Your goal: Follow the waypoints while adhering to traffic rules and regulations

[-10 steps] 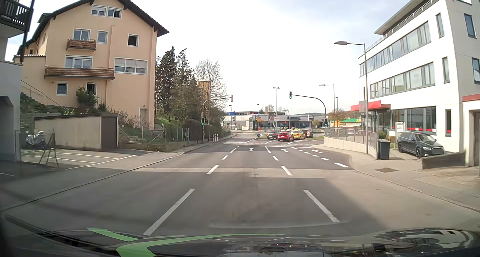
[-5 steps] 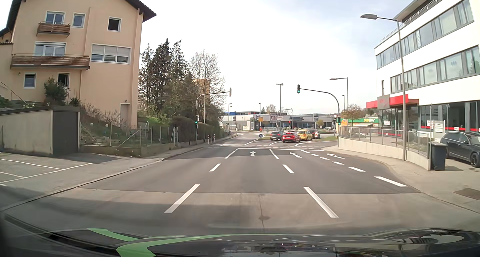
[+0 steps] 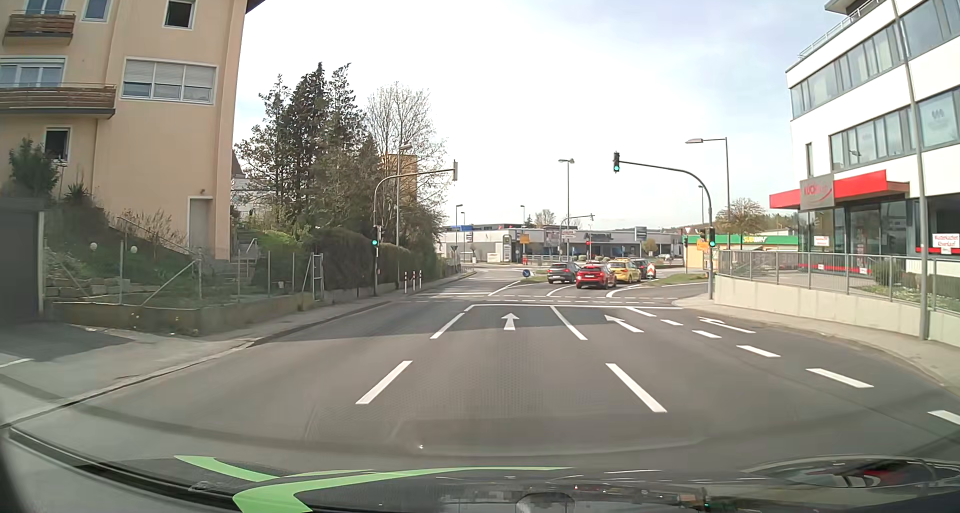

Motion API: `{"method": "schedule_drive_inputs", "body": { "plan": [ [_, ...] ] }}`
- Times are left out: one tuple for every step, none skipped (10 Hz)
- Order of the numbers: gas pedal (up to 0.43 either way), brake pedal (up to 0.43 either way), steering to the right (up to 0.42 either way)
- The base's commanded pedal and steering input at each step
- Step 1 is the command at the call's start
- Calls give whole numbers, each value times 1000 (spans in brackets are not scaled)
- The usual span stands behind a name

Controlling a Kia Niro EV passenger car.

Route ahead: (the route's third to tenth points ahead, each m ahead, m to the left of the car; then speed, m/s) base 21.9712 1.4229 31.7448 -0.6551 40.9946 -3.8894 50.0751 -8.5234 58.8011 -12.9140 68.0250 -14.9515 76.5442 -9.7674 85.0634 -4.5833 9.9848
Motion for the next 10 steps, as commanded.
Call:
{"method": "schedule_drive_inputs", "body": {
  "plan": [
    [0,256,-1],
    [0,256,0],
    [0,256,0],
    [0,250,2],
    [0,244,3],
    [0,238,5],
    [0,238,5],
    [0,238,5],
    [0,238,7],
    [0,238,8]
  ]
}}
